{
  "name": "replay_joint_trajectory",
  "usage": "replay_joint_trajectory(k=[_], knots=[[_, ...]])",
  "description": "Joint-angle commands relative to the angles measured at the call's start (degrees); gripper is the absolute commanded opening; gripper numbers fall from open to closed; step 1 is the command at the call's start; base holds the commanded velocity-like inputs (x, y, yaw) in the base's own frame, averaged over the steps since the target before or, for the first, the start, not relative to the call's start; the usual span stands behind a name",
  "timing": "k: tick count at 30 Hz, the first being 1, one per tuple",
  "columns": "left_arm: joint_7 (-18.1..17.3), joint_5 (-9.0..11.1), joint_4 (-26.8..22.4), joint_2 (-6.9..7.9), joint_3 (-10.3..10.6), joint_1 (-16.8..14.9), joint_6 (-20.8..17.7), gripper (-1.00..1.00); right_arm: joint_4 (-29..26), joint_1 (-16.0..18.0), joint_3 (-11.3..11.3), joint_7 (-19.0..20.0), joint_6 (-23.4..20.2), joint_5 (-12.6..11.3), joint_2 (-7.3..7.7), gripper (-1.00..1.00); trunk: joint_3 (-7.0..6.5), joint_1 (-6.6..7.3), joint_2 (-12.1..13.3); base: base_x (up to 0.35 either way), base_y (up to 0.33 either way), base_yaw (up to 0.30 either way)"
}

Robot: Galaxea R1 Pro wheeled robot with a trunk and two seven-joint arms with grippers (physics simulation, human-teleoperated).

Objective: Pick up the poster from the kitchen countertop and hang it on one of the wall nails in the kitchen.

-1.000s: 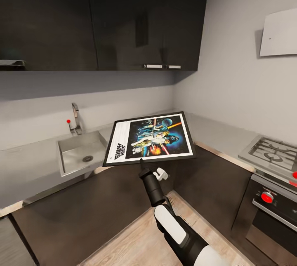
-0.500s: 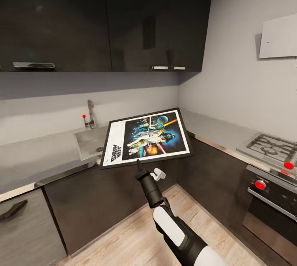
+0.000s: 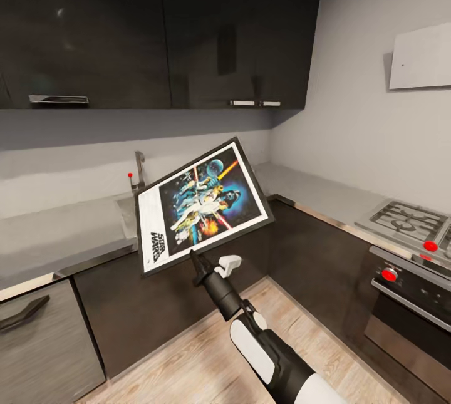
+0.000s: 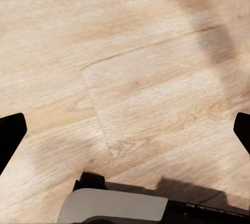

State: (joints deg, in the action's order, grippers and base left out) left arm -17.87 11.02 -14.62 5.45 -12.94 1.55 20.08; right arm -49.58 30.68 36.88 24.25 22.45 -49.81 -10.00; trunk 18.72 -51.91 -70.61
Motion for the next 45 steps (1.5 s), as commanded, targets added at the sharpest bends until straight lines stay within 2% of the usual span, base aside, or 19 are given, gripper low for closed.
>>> replay_joint_trajectory(k=[1,3,7,8,11,12,15,19,25,35,45], knots=[[-0.59,0.63,-0.05,0.32,-0.14,0.03,-0.12,1.00,0.10,0.08,0.12,0.48,-0.51,-0.16,0.00,-1.00,0.05,-0.01,-0.04,-0.004,0.000,0.000],[-0.65,0.71,-0.02,0.84,-0.18,0.03,0.02,1.00,0.05,0.10,0.06,0.50,-2.72,0.71,0.00,-1.00,0.05,-0.01,-0.04,-0.003,0.000,0.000],[-0.77,0.87,0.11,1.64,-1.17,0.03,1.90,1.00,-2.84,0.56,-0.09,0.44,-13.61,2.53,0.00,-1.00,0.05,-0.01,-0.04,-0.001,0.000,0.000],[-0.78,0.88,0.15,1.68,-1.51,0.03,2.17,1.00,-3.57,0.63,-0.10,0.46,-14.73,3.12,0.01,-1.00,0.05,-0.01,-0.04,0.000,0.000,0.000],[-0.82,0.87,0.23,1.78,-2.74,0.03,2.78,1.00,-5.73,0.77,-0.23,0.51,-17.45,7.80,0.04,-1.00,0.05,-0.01,-0.04,0.000,0.000,0.000],[-0.83,0.86,0.26,1.83,-3.14,0.03,2.95,1.00,-6.34,0.81,-0.38,0.52,-18.14,10.73,0.05,-1.00,0.05,-0.01,-0.04,-0.012,0.000,0.000],[-0.84,0.85,0.33,1.86,-3.66,0.03,3.20,1.00,-7.23,0.86,-0.66,0.54,-18.97,15.22,0.06,-1.00,0.05,-0.01,-0.04,-0.139,0.000,0.000],[-0.86,0.85,0.33,1.88,-3.81,0.03,3.28,1.00,-7.97,0.85,-0.52,0.93,-16.93,16.45,0.07,-1.00,0.05,-0.01,-0.04,-0.288,0.000,0.000],[-1.82,0.80,0.36,1.90,-3.84,0.03,3.24,1.00,-8.32,0.77,-0.47,1.23,-14.66,16.79,0.24,-1.00,0.05,-0.01,-0.04,-0.326,0.000,0.000],[-2.16,0.76,0.30,1.85,-3.85,0.03,3.13,1.00,-8.42,0.76,-0.40,1.24,-14.37,16.92,0.33,-1.00,0.02,-0.01,-0.04,-0.104,0.000,0.013],[-2.17,0.76,0.29,1.85,-3.85,0.03,3.12,1.00,-8.52,0.73,-0.40,1.22,-14.36,16.94,0.33,-1.00,-0.31,-0.01,-0.04,-0.002,0.000,0.246]])
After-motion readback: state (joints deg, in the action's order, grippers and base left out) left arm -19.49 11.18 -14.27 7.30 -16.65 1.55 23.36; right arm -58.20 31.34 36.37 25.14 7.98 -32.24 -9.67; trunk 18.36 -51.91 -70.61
